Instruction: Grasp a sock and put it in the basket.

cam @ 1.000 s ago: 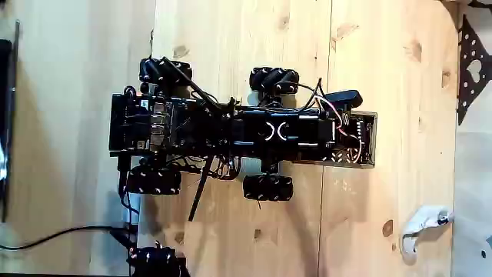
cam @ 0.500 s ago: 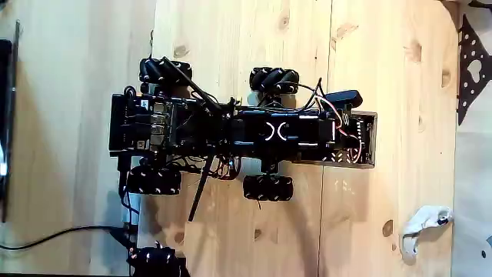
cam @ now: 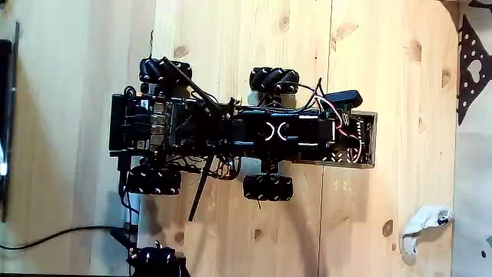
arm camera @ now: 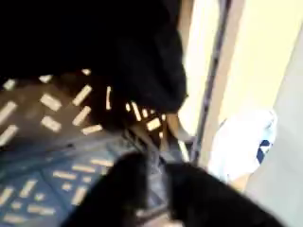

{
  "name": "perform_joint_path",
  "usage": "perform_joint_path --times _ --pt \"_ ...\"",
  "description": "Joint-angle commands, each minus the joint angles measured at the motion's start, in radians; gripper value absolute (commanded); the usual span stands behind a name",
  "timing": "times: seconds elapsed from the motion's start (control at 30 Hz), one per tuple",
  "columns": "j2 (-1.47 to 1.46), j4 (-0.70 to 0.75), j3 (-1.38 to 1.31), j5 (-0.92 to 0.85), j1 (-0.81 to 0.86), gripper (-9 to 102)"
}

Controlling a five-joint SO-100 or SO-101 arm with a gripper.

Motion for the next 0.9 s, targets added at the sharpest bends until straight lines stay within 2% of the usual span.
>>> perform_joint_path --times 0.0,0.87 --pt "0.009 0.140 -0.014 0.005 -0.003 0" --pt "0.008 0.132 -0.015 0.037 0.002 0"
